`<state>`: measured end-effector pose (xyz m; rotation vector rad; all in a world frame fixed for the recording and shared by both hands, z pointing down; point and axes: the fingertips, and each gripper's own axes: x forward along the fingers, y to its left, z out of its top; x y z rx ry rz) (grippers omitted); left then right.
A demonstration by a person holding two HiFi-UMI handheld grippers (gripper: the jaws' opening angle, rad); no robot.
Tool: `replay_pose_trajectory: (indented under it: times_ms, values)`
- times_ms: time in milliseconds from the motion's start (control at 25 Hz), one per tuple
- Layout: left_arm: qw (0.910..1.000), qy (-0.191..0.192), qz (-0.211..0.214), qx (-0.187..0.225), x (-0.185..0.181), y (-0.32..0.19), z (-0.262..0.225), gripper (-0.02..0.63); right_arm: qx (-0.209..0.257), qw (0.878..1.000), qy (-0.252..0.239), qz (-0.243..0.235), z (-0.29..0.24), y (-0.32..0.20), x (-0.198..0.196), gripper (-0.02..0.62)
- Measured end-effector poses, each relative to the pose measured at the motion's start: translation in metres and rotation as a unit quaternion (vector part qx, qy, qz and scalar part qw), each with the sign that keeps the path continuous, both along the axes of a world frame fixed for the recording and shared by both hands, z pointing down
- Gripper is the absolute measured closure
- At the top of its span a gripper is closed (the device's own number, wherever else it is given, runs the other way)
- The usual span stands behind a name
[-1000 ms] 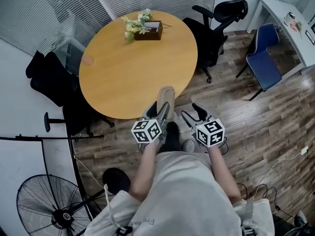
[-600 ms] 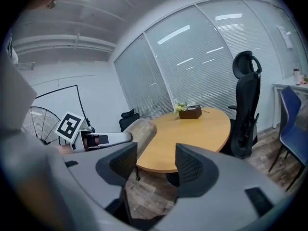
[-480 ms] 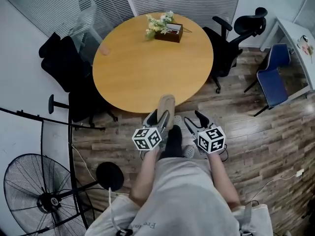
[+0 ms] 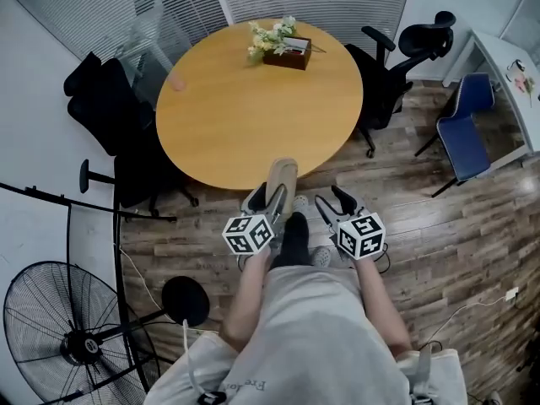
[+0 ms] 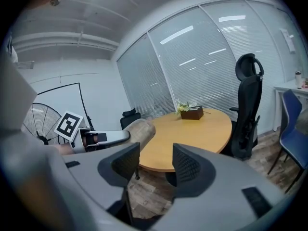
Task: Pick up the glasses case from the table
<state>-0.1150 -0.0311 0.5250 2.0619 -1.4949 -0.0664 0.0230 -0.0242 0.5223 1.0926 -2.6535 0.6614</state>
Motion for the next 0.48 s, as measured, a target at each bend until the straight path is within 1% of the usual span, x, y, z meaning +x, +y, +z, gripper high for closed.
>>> replay_pose_trajectory:
  times_ms: [320, 480]
  values:
    - [1.0, 0.003, -0.001, 0.003, 0.0032, -0.0049, 0.0, 0.377, -0.003, 1.0, 0.0, 0.009, 0.0035, -0.0049, 0.007, 0.428]
    - [1.0, 0.006, -0.003, 0.002, 0.0015, -0.0065, -0.0005, 0.379, -0.005, 1.0, -0.002, 0.014, 0.0044, -0.0073, 0.0077, 0.468]
